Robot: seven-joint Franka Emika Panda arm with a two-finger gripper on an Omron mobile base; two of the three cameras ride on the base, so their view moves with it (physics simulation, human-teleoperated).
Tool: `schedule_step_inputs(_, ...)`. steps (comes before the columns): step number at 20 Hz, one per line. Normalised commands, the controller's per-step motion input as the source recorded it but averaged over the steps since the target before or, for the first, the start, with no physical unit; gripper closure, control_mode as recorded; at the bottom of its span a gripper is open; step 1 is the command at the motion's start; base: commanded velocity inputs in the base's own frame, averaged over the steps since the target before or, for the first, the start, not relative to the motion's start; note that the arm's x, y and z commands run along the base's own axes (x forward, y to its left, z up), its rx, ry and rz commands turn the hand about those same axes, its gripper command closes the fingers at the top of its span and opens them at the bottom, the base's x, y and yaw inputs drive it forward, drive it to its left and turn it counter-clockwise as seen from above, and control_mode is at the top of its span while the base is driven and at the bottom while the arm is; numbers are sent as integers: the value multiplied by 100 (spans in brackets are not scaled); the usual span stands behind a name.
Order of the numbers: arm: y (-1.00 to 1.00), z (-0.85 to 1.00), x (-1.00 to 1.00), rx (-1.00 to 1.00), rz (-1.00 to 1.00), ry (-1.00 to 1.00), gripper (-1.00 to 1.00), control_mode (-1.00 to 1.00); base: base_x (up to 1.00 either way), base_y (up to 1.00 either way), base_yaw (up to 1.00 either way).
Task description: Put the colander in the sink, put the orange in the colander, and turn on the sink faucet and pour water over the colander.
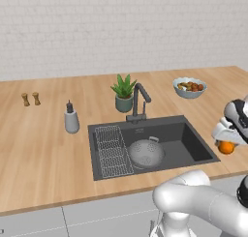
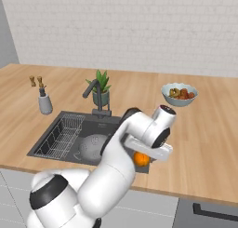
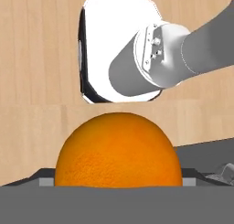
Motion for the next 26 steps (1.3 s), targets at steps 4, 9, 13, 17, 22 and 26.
schedule_step_inputs(4,60,-16,0,6,2,15,100,-100,0,0,0)
schedule_step_inputs(9,55,-3,13,2,-5,4,100,-100,0,0,0)
schedule_step_inputs(13,44,0,53,0,-3,-14,100,-100,0,0,0)
schedule_step_inputs(17,42,0,70,0,0,-18,100,-100,0,0,0)
schedule_step_inputs(22,38,0,68,0,0,-3,100,-100,0,0,0)
schedule_step_inputs(26,30,0,60,1,2,0,100,-100,0,0,0)
